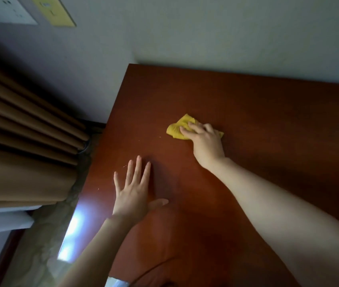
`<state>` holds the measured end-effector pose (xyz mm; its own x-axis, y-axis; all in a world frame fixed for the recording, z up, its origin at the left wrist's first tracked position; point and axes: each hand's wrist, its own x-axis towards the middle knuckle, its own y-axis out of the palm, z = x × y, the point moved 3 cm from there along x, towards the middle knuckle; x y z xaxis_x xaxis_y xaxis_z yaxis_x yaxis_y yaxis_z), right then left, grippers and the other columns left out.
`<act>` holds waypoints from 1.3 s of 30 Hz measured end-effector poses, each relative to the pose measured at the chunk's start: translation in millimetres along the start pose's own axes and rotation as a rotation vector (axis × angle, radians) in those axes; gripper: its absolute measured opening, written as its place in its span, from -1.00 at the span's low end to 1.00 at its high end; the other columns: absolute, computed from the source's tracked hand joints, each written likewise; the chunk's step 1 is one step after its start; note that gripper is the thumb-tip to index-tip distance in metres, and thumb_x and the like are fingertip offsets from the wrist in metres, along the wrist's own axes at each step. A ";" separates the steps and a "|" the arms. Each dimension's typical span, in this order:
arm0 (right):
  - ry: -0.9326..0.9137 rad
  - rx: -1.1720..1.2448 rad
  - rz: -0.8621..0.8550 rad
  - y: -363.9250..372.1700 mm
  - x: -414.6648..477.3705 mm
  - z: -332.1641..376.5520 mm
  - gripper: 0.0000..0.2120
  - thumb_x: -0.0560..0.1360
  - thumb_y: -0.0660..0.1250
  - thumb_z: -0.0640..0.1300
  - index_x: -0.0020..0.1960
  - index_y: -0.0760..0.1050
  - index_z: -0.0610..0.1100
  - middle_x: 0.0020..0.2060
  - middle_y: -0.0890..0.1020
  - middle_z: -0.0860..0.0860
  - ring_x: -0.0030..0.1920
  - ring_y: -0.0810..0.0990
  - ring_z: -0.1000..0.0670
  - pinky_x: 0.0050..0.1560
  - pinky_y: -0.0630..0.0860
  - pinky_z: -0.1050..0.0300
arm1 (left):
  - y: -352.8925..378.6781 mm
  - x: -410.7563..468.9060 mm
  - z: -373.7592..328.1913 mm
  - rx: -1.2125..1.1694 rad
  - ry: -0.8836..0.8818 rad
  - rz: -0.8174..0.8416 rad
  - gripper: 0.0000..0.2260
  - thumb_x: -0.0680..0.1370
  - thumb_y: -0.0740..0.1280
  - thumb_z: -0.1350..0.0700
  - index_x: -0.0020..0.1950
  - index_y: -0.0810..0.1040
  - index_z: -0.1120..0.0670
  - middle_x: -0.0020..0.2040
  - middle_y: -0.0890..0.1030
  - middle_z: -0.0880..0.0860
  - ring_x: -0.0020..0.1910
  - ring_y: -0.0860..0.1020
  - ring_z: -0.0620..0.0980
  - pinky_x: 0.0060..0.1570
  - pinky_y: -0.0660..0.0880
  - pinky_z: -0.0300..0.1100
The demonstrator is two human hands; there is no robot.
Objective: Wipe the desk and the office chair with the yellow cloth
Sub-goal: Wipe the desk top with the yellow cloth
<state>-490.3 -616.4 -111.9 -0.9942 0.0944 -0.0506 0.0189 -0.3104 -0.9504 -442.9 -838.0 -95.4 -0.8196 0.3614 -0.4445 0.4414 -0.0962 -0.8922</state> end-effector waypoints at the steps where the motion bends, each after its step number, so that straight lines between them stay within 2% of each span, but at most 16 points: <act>1: -0.007 0.010 0.004 3.6 -11.4 7.9 -0.45 0.55 0.11 -0.33 0.44 0.30 0.12 0.45 0.31 0.06 0.30 0.31 -0.12 0.25 0.25 -0.02 | -2.2 -0.2 4.4 0.016 0.019 0.006 0.00 0.36 0.15 -0.48 0.55 -0.27 0.00 0.45 -0.46 -0.03 0.39 -0.49 0.00 0.40 -0.30 0.24; 4: -0.020 0.044 -0.005 14.3 -48.2 33.2 -0.48 0.55 0.14 -0.33 0.42 0.34 0.09 0.43 0.35 0.05 0.32 0.32 -0.11 0.28 0.24 -0.01 | -8.5 -1.5 15.1 0.098 0.117 0.045 0.05 0.34 0.20 -0.47 0.54 -0.32 -0.01 0.50 -0.41 0.00 0.40 -0.48 0.02 0.37 -0.34 0.26; 7: -0.012 0.094 -0.070 19.6 -87.3 58.4 -0.51 0.51 0.22 -0.36 0.35 0.45 0.03 0.36 0.46 0.00 0.27 0.41 -0.16 0.28 0.32 -0.06 | -11.7 -4.4 22.3 0.203 0.239 0.094 0.11 0.31 0.24 -0.48 0.53 -0.35 0.00 0.51 -0.41 0.01 0.40 -0.48 0.03 0.34 -0.35 0.30; 14: 0.036 0.108 -0.198 27.3 -169.9 92.9 -0.47 0.36 0.36 -0.48 0.23 0.58 -0.05 0.20 0.59 -0.04 0.12 0.55 -0.18 0.08 0.52 -0.15 | 0.1 -20.1 29.1 0.310 0.401 0.181 0.16 0.28 0.27 -0.49 0.53 -0.36 0.05 0.52 -0.40 0.03 0.47 -0.41 0.04 0.32 -0.36 0.33; 17: 0.006 0.060 -0.206 28.2 -199.5 90.6 -0.44 0.32 0.40 -0.50 0.20 0.59 -0.03 0.18 0.61 -0.01 0.10 0.58 -0.16 0.00 0.56 -0.13 | 3.1 -23.9 27.0 0.328 0.410 0.208 0.18 0.27 0.29 -0.48 0.52 -0.37 0.07 0.52 -0.39 0.03 0.49 -0.38 0.05 0.33 -0.36 0.32; 20: -0.045 -0.006 -0.194 23.7 -225.4 73.6 -0.42 0.29 0.44 -0.50 0.19 0.60 -0.02 0.17 0.61 0.01 0.10 0.60 -0.13 0.00 0.57 -0.07 | -0.1 -22.4 20.4 0.346 0.412 0.212 0.18 0.28 0.30 -0.47 0.54 -0.31 0.10 0.55 -0.32 0.06 0.52 -0.29 0.09 0.35 -0.33 0.32; 25: -0.018 -0.099 -0.136 6.2 -241.4 21.9 -0.33 0.21 0.44 -0.57 0.20 0.60 -0.04 0.20 0.59 -0.02 0.13 0.59 -0.14 0.08 0.43 0.00 | -10.9 -15.7 13.5 0.495 0.468 0.209 0.13 0.32 0.26 -0.47 0.55 -0.24 0.16 0.57 -0.19 0.14 0.55 -0.12 0.16 0.42 -0.21 0.28; 28: 0.087 -0.068 -0.094 -8.5 -226.4 -8.9 -0.35 0.28 0.38 -0.57 0.24 0.56 -0.05 0.24 0.56 -0.03 0.18 0.56 -0.17 0.05 0.52 -0.15 | -11.2 -15.9 14.4 0.523 0.476 0.184 0.13 0.32 0.26 -0.47 0.55 -0.25 0.16 0.57 -0.19 0.14 0.55 -0.11 0.17 0.43 -0.18 0.26; 30: 0.151 -0.041 -0.035 -15.3 -207.4 -24.6 -0.39 0.39 0.29 -0.54 0.32 0.49 -0.04 0.32 0.49 -0.02 0.26 0.48 -0.17 0.15 0.47 -0.20 | -8.4 -18.1 16.0 0.508 0.464 0.191 0.16 0.31 0.28 -0.46 0.54 -0.29 0.16 0.56 -0.24 0.13 0.54 -0.16 0.16 0.42 -0.21 0.27; 34: 0.308 -0.057 0.061 -21.3 -157.6 -44.8 -0.42 0.55 0.15 -0.42 0.46 0.28 0.05 0.47 0.28 0.04 0.37 0.27 -0.08 0.32 0.33 -0.11 | -2.2 -21.9 18.9 0.474 0.445 0.180 0.19 0.30 0.32 -0.44 0.53 -0.34 0.15 0.55 -0.31 0.13 0.53 -0.24 0.17 0.42 -0.23 0.28; 39: 0.482 -0.113 0.117 -18.5 -98.7 -30.1 -0.32 0.54 0.06 -0.41 0.52 0.08 0.13 0.52 0.11 0.08 0.31 0.24 -0.12 0.25 0.35 -0.03 | 0.6 -21.7 20.8 0.459 0.439 0.159 0.19 0.29 0.32 -0.44 0.52 -0.35 0.14 0.55 -0.31 0.11 0.53 -0.24 0.15 0.40 -0.25 0.29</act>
<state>-389.4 -591.5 -98.6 -0.8235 0.4993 -0.2694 0.1651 -0.2434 -0.9558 -432.5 -865.3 -88.0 -0.4892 0.6457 -0.5863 0.2644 -0.5308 -0.8052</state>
